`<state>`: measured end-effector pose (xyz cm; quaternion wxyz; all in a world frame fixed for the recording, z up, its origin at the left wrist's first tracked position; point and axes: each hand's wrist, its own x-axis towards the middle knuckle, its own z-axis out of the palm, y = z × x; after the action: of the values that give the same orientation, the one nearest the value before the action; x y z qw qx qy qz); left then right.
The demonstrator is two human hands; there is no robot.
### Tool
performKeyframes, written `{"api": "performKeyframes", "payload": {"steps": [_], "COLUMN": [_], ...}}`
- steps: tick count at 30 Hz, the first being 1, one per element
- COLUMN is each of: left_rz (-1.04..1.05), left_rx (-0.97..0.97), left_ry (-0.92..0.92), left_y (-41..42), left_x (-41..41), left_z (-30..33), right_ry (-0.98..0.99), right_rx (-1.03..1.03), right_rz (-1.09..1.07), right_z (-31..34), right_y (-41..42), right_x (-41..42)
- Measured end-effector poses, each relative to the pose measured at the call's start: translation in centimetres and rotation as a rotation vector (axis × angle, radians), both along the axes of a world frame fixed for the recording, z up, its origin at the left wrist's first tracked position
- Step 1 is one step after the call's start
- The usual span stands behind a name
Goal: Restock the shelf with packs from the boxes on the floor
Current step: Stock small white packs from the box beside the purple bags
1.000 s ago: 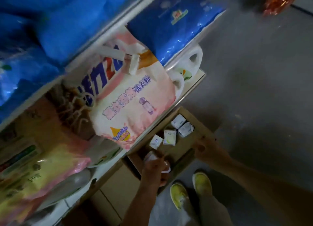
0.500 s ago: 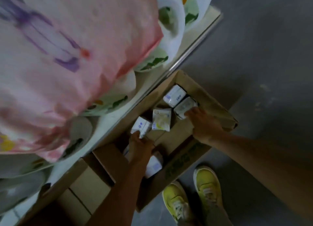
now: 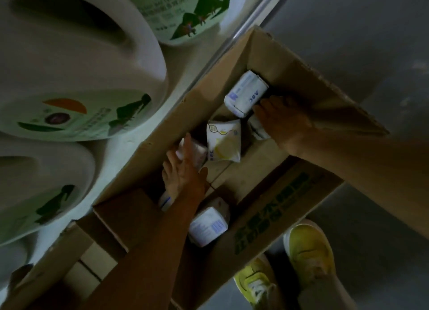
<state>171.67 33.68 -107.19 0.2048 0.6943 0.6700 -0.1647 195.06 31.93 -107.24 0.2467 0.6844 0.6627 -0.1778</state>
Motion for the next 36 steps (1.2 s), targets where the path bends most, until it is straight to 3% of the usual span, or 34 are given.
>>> {"api": "performKeyframes", "payload": {"steps": [3,8,15,19,26,36], "left_rz": [-0.037,-0.072,0.082,0.223,0.555,0.776], "left_rx": [0.018,0.026,-0.026,-0.067,-0.111,-0.278], "left_ry": [0.047,0.037,-0.190,-0.402,-0.744,-1.031], "left_y": [0.3,1.0,-0.1,-2.2,-5.2,-7.5], "left_x": [0.5,0.4,-0.9,-1.1,0.8,1.5], "left_z": [-1.3,-2.1,1.9,6.4,16.9,34.5], "right_ry": [-0.131,-0.075,0.192,0.481,0.786,1.143], "right_rx": [-0.001,-0.055,-0.087,-0.080,-0.094,-0.140], "right_rz": [0.040,0.078,-0.286,-0.630,-0.888,-0.984], "right_z": [-0.1,-1.5,1.8,6.7,17.0,35.7], "right_y": [0.1,0.4,-1.1,-2.4,-3.0,-5.9], "right_x": [0.1,0.3,0.1,0.0,0.8,1.2]}}
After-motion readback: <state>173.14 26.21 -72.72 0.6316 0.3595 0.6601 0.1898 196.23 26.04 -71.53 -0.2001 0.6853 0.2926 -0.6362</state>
